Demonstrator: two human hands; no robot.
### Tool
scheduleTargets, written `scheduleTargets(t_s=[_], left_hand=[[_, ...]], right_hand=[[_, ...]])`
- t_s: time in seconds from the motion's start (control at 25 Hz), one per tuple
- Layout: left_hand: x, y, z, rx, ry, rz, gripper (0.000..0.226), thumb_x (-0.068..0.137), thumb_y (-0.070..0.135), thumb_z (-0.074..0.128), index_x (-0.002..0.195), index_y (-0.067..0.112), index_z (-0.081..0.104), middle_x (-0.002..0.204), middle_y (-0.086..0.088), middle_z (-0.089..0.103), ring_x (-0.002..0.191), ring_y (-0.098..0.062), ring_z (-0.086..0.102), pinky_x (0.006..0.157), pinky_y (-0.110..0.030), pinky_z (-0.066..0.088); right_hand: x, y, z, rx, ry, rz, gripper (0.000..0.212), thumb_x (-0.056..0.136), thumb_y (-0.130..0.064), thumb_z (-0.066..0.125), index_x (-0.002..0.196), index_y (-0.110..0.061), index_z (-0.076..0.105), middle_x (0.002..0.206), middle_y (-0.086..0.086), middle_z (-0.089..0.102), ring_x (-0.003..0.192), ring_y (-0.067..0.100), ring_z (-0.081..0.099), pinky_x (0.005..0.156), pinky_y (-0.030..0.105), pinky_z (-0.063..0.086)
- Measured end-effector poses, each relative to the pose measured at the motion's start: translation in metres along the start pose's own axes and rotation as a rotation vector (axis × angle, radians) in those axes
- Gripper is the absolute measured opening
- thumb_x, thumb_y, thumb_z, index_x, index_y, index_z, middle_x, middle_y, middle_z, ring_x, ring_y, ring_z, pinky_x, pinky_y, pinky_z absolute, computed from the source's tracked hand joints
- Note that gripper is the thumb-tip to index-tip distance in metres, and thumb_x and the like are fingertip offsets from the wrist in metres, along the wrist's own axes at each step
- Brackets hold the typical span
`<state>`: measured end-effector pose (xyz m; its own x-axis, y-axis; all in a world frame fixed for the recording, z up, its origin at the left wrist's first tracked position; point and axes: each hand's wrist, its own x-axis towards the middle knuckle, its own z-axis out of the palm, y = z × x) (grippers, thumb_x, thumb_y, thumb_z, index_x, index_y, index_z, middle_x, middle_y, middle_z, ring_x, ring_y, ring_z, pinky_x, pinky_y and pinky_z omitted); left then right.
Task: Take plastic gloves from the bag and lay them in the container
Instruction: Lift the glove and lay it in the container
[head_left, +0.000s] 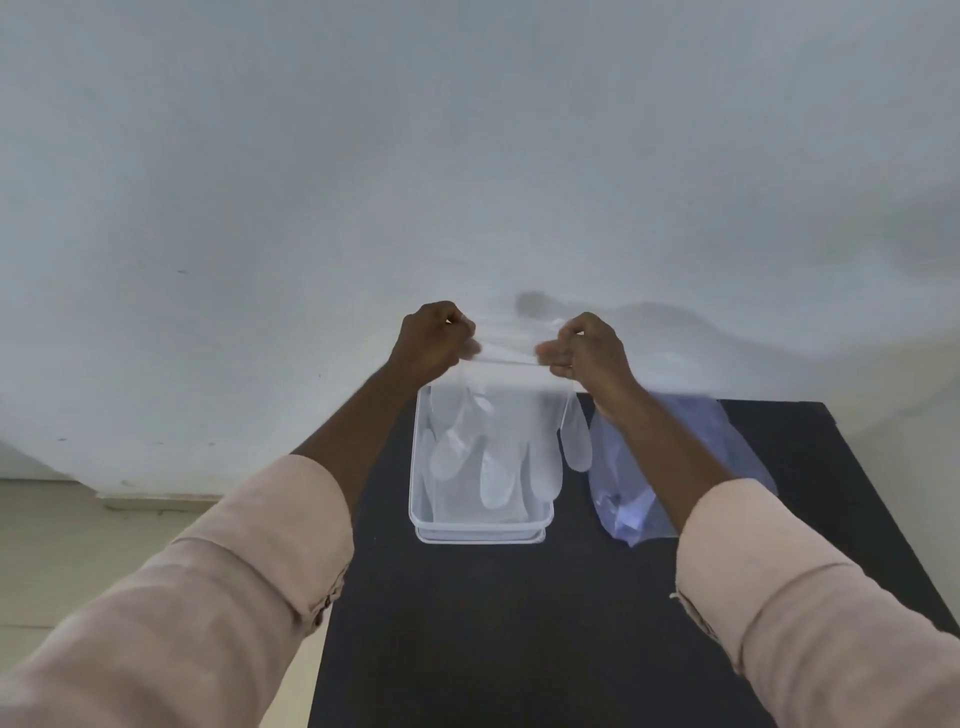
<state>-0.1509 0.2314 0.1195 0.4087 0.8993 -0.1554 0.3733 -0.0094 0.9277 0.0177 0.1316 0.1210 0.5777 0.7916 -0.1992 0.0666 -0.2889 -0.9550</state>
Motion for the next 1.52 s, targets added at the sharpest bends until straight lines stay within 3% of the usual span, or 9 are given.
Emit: scheduleTargets(t_s=[0.2, 0.32, 0.44, 0.56, 0.64, 0.8, 0.96, 1.2, 1.52], left_hand=[[0.043, 0.007, -0.008, 0.064, 0.166, 0.228, 0.012, 0.089, 0.009, 0.05, 0.086, 0.005, 0.061, 0.079, -0.008, 0.075, 0.071, -0.013, 0.071, 0.07, -0.028, 0.054], [0.04, 0.015, -0.014, 0.125, 0.339, 0.558, 0.013, 0.093, 0.01, 0.049, 0.088, 0.002, 0.058, 0.08, -0.003, 0.072, 0.073, -0.022, 0.069, 0.069, -0.036, 0.054], [0.022, 0.0, -0.014, 0.206, 0.428, 0.737, 0.016, 0.099, 0.011, 0.048, 0.089, 0.001, 0.055, 0.073, 0.002, 0.063, 0.055, -0.02, 0.054, 0.053, -0.026, 0.041], [0.003, -0.06, -0.005, 0.326, 0.229, 0.655, 0.016, 0.101, 0.017, 0.044, 0.092, 0.006, 0.052, 0.075, -0.008, 0.064, 0.06, -0.026, 0.058, 0.058, -0.035, 0.045], [-0.005, -0.107, 0.003, 0.443, 0.05, 0.548, 0.019, 0.1, 0.024, 0.041, 0.098, 0.01, 0.054, 0.082, -0.007, 0.066, 0.068, -0.026, 0.063, 0.063, -0.034, 0.046], [-0.013, -0.159, 0.016, 0.604, -0.107, 0.425, 0.03, 0.101, 0.032, 0.035, 0.101, 0.011, 0.056, 0.098, -0.009, 0.069, 0.088, -0.026, 0.063, 0.078, -0.042, 0.056], [-0.018, -0.184, 0.019, 0.763, -0.173, 0.379, 0.037, 0.099, 0.034, 0.034, 0.103, 0.013, 0.063, 0.117, -0.008, 0.069, 0.131, -0.024, 0.05, 0.116, -0.046, 0.025], [-0.017, -0.189, 0.02, 0.933, -0.221, 0.392, 0.021, 0.093, 0.029, 0.056, 0.099, 0.017, 0.072, 0.12, 0.001, 0.07, 0.14, -0.024, 0.04, 0.118, -0.051, 0.016], [-0.016, -0.185, 0.019, 1.11, -0.322, 0.374, 0.029, 0.087, 0.043, 0.052, 0.088, 0.03, 0.078, 0.132, 0.005, 0.063, 0.14, -0.025, 0.035, 0.117, -0.059, 0.014]], right_hand=[[0.051, -0.011, 0.016, -0.135, 0.061, -0.299, 0.01, 0.086, -0.002, 0.044, 0.082, -0.008, 0.05, 0.083, 0.016, 0.072, 0.078, 0.023, 0.071, 0.072, 0.044, 0.053], [0.048, -0.019, 0.017, -0.155, 0.17, -0.615, 0.01, 0.091, -0.001, 0.042, 0.085, -0.008, 0.046, 0.068, 0.013, 0.058, 0.062, 0.032, 0.058, 0.055, 0.036, 0.04], [0.031, -0.003, 0.02, -0.194, 0.21, -0.79, 0.013, 0.097, 0.0, 0.042, 0.085, -0.001, 0.046, 0.072, 0.015, 0.058, 0.056, 0.01, 0.049, 0.055, 0.018, 0.035], [0.026, 0.058, 0.024, -0.311, 0.101, -0.751, 0.016, 0.097, -0.008, 0.04, 0.087, -0.002, 0.05, 0.093, 0.011, 0.069, 0.088, 0.011, 0.064, 0.071, 0.028, 0.047], [0.023, 0.103, 0.027, -0.455, 0.001, -0.692, 0.016, 0.095, -0.01, 0.041, 0.086, -0.005, 0.052, 0.092, 0.01, 0.069, 0.085, 0.024, 0.063, 0.081, 0.037, 0.046], [0.012, 0.157, 0.029, -0.724, -0.151, -0.567, 0.015, 0.096, -0.011, 0.04, 0.088, -0.016, 0.052, 0.093, 0.003, 0.071, 0.089, 0.023, 0.065, 0.102, 0.027, 0.028], [0.005, 0.175, 0.024, -0.959, -0.238, -0.531, 0.021, 0.096, -0.023, 0.033, 0.09, -0.02, 0.053, 0.109, 0.003, 0.07, 0.126, 0.022, 0.052, 0.112, 0.041, 0.027], [0.0, 0.166, 0.028, -1.228, -0.303, -0.507, 0.015, 0.094, -0.025, 0.052, 0.103, -0.018, 0.062, 0.12, 0.013, 0.068, 0.14, 0.026, 0.038, 0.115, 0.051, 0.024], [-0.001, 0.161, 0.027, -1.33, -0.448, -0.437, 0.021, 0.092, -0.032, 0.049, 0.105, -0.025, 0.064, 0.119, -0.004, 0.068, 0.148, 0.023, 0.014, 0.118, 0.054, 0.007]])
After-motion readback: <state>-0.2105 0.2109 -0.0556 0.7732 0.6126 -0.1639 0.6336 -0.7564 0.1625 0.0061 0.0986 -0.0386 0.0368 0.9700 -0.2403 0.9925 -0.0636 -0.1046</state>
